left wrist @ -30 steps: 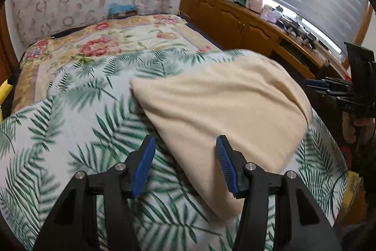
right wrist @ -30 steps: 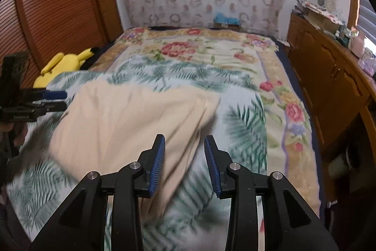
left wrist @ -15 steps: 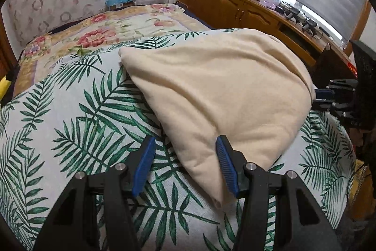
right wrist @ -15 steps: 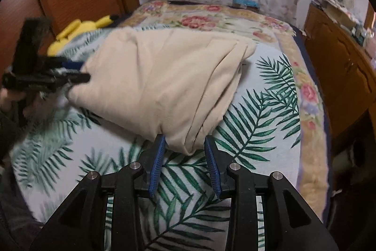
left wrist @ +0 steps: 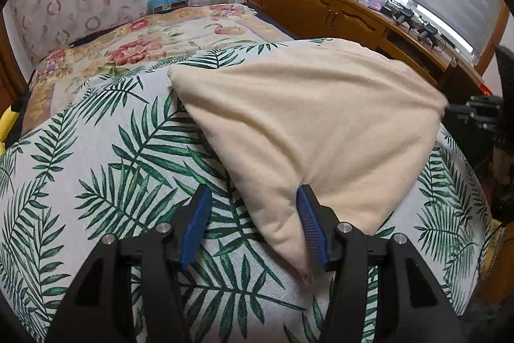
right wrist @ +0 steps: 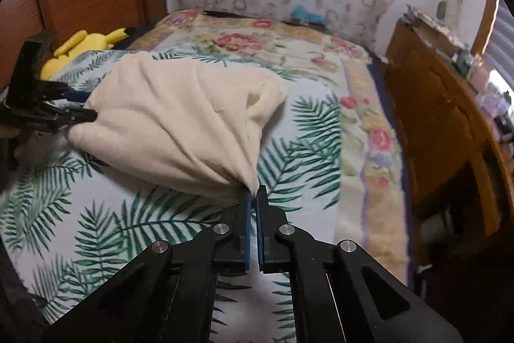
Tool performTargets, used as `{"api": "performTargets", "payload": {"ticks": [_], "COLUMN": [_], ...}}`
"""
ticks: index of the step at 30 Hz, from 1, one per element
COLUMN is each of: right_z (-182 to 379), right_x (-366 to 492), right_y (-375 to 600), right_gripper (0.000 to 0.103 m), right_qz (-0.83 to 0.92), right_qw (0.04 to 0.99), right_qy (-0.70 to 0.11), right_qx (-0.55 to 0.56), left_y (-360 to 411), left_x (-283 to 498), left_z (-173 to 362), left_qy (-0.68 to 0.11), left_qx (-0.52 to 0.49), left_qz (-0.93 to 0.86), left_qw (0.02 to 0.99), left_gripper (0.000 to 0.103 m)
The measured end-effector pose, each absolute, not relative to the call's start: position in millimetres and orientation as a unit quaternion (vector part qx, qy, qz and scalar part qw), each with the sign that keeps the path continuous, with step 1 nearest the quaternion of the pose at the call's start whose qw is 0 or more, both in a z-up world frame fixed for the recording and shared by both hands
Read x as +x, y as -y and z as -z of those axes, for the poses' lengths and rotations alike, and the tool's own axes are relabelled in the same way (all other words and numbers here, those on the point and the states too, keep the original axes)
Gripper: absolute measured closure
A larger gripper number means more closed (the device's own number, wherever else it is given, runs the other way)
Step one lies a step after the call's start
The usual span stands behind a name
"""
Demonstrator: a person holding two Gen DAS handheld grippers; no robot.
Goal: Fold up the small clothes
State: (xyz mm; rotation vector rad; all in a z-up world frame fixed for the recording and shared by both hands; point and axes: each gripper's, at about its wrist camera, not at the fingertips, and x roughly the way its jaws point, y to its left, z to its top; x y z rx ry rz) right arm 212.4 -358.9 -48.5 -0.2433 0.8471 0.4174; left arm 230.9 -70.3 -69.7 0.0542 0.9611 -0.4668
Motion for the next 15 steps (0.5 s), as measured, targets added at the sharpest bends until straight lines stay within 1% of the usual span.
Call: {"api": "performTargets", "payload": {"ticks": [2,3,4,5,6,7,9,12,15], "right_z": [49.8,48.0,45.5,41.0,37.7,34.7,30.1,35.1,47.8], "right_x": [214.3,215.3,216.7,219.2,222.0,225.0,236.3,263.0,286.8], "right_y": [356.8,357.6,358.3,357.9,356.6,354.6,348.8,337.1,329.6], "right_gripper": [0.100,0.092,0.088,0.086,0.077,0.064,0.051,0.043,0.043], "right_qz": [-0.202,-0.199,-0.204,-0.210,-0.209,-0.207,-0.206,-0.209,-0.203], "right_qw": [0.881,0.884,0.885,0.888,0.890,0.893,0.899,0.898,0.893], "right_qy": [-0.413,-0.409,-0.406,-0.400,-0.395,-0.389,-0.378,-0.383,-0.399], "right_qx": [-0.113,-0.108,-0.100,-0.090,-0.089,-0.088,-0.078,-0.055,-0.036], "left_y": [68.2,67.9,67.7,67.6,67.8,68.3,69.8,71.4,70.8], "left_x": [233.1,233.8,234.9,236.3,238.1,240.6,246.6,256.1,264.6], "left_z": [68.4,66.9,65.2,63.8,62.6,61.8,60.8,61.6,62.3], "left_qy": [-0.459,-0.457,-0.455,-0.453,-0.451,-0.450,-0.448,-0.447,-0.448], "left_qx": [0.022,0.024,0.025,0.025,0.025,0.024,0.024,0.026,0.025], "left_qz": [0.221,0.220,0.218,0.216,0.215,0.214,0.213,0.211,0.207], "left_qw": [0.860,0.861,0.863,0.865,0.866,0.867,0.868,0.869,0.869], "left_gripper": [0.049,0.049,0.049,0.049,0.049,0.049,0.049,0.049,0.049]}}
